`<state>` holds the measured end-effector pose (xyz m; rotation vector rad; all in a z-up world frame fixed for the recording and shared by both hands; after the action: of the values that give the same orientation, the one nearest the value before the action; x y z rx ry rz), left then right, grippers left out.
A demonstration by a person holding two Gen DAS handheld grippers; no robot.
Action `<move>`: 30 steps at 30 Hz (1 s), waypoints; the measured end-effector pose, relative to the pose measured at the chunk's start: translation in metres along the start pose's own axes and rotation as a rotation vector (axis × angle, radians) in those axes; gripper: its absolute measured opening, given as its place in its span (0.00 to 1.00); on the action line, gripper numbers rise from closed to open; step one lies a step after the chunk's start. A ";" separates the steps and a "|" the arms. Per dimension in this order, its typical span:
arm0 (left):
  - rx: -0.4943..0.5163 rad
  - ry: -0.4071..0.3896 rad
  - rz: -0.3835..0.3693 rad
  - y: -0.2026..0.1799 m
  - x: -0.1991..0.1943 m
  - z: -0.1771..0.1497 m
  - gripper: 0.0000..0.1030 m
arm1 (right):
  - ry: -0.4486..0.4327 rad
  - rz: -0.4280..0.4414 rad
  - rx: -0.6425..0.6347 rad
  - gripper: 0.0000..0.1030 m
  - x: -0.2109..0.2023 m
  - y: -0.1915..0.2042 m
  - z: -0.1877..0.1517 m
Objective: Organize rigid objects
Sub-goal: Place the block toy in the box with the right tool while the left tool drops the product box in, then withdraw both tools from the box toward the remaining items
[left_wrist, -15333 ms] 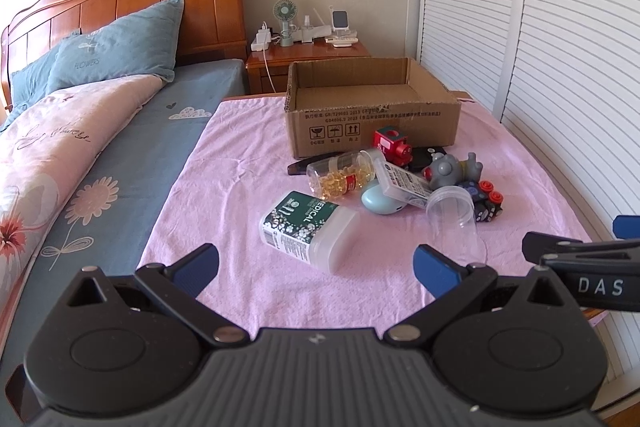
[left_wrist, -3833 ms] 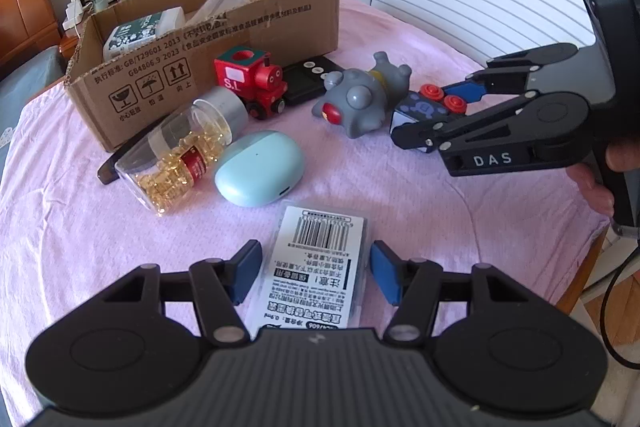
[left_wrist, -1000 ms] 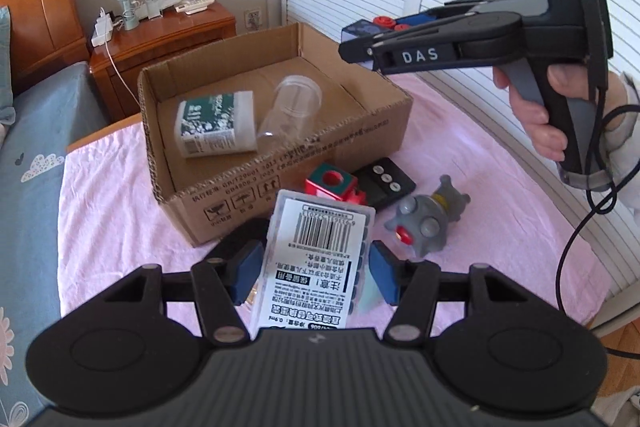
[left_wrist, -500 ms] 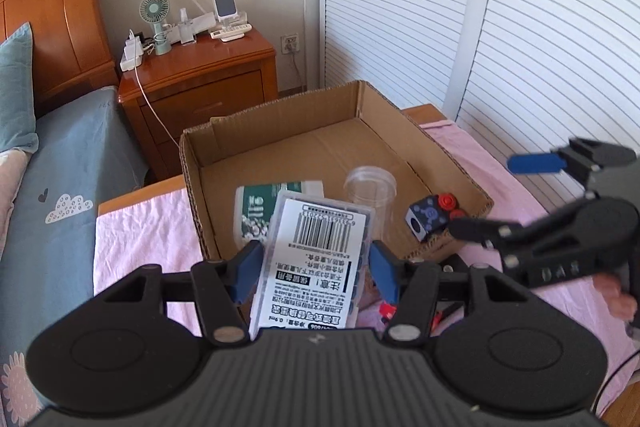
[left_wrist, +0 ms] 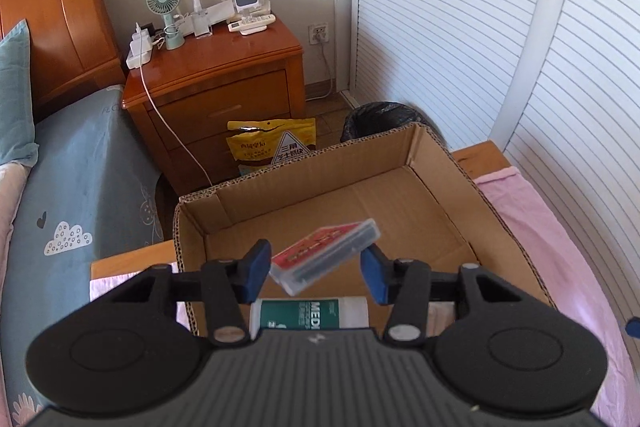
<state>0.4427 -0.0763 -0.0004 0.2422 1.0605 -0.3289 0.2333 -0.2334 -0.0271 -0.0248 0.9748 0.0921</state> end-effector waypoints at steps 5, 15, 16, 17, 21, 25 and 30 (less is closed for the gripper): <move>-0.046 -0.044 -0.006 0.006 0.002 0.003 0.82 | -0.004 0.014 0.017 1.00 -0.003 -0.007 -0.002; -0.006 -0.077 0.026 0.012 -0.040 -0.027 0.91 | 0.009 0.026 0.009 1.00 -0.005 0.007 -0.008; -0.010 -0.074 0.029 0.014 -0.044 -0.032 0.91 | 0.012 0.024 0.011 1.00 -0.006 0.008 -0.009; -0.013 -0.069 0.034 0.016 -0.050 -0.039 0.91 | 0.014 0.022 0.015 1.00 -0.006 0.010 -0.010; -0.010 -0.072 0.045 0.019 -0.067 -0.069 0.93 | 0.004 0.019 0.020 1.00 -0.012 0.013 -0.016; -0.023 -0.065 0.035 0.021 -0.077 -0.110 0.94 | 0.005 0.011 0.045 1.00 -0.013 0.010 -0.031; -0.036 -0.050 0.026 0.015 -0.077 -0.162 0.94 | 0.022 -0.011 0.076 1.00 -0.005 0.011 -0.056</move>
<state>0.2827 0.0059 -0.0085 0.2143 1.0123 -0.2903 0.1834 -0.2258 -0.0539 0.0388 0.9989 0.0453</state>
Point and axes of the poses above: each gripper's, at about its wrist camera, not at the fingertips, and x roughly the way its jaws point, y to its left, z to its top, the point moved 3 cm from there along x, roughly the way its jaws point, and after that the axes turned 10 degrees about y, right-handed, at the moved point
